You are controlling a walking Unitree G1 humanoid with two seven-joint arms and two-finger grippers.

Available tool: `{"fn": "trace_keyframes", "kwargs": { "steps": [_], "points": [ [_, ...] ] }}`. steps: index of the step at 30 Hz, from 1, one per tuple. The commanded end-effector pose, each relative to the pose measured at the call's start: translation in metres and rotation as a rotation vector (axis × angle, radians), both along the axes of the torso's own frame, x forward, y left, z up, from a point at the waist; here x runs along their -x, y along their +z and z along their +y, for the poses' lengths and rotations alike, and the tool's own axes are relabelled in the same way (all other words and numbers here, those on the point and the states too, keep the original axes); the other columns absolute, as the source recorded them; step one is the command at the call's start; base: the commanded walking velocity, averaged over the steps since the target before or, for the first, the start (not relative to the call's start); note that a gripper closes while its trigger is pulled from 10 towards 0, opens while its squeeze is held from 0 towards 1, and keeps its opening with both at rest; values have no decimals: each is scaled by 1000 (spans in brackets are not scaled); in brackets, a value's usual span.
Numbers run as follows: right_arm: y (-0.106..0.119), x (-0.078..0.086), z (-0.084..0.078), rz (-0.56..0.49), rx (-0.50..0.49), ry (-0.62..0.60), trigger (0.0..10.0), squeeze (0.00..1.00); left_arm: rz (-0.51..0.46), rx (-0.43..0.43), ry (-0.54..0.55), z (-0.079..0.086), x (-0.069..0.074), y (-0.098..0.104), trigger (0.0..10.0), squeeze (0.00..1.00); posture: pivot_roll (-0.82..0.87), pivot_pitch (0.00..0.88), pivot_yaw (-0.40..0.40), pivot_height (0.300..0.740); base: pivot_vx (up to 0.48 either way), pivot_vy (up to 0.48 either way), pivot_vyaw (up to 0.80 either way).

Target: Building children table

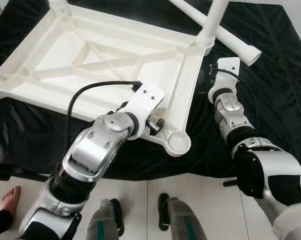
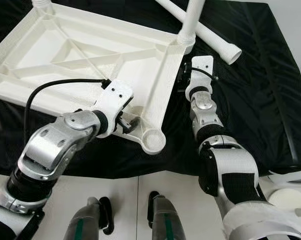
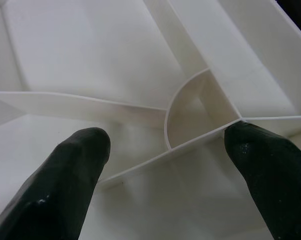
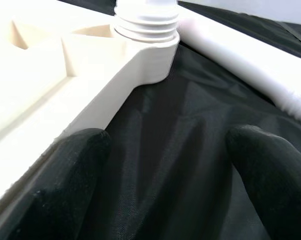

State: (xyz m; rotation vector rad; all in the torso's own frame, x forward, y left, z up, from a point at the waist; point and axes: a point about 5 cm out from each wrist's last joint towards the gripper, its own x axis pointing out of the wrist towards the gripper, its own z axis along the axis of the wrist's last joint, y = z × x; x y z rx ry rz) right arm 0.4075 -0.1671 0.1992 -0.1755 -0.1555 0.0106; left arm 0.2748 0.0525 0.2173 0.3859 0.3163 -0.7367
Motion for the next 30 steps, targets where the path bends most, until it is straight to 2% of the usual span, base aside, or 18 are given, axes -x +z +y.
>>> {"fn": "trace_keyframes", "kwargs": {
  "steps": [1,4,8,10,14,15,16,18,19,22,24,28,30],
  "points": [
    [7,2,6,-62,18,86,10000,0,21,29,-51,3,0,0,10000,0,72,219,-9,740,0,0,0],
    [9,5,-9,-91,20,80,10000,0,-23,74,-31,10,-5,9,10000,0,66,211,-17,740,0,0,0],
    [10,8,-17,-111,15,82,10000,0,-63,104,-6,15,-11,15,10000,0,62,207,-26,740,0,0,0],
    [11,10,-28,-126,2,75,10000,0,-106,166,47,20,-21,23,10000,0,58,199,-38,740,0,0,0],
    [11,12,-33,-133,-4,70,10000,0,-124,197,73,23,-27,26,10000,0,58,199,-38,740,0,0,0],
    [14,14,-45,-149,-43,59,10000,0,-195,238,160,31,-41,31,10000,0,42,186,-54,740,0,0,0],
    [17,15,-50,-165,-56,52,10000,0,-224,249,204,36,-48,32,10000,0,40,182,-59,740,0,0,0],
    [17,15,-50,-165,-56,52,10000,0,-224,249,204,36,-48,32,10000,0,40,182,-59,740,0,0,0],
    [21,17,-54,-193,-69,47,10000,0,-274,275,269,44,-57,35,10000,0,34,165,-69,740,0,0,0],
    [23,18,-55,-208,-82,56,10000,0,-305,309,314,50,-61,38,10000,0,32,153,-71,740,0,0,0],
    [26,21,-54,-235,-113,69,10000,0,-340,371,397,63,-67,41,10000,0,30,137,-72,740,0,0,0],
    [26,25,-51,-252,-126,84,10000,0,-376,375,468,74,-68,37,10000,0,30,108,-73,740,0,0,0],
    [26,25,-51,-252,-126,84,10000,0,-376,375,468,74,-68,37,10000,0,30,108,-73,740,0,0,0]
  ]
}}
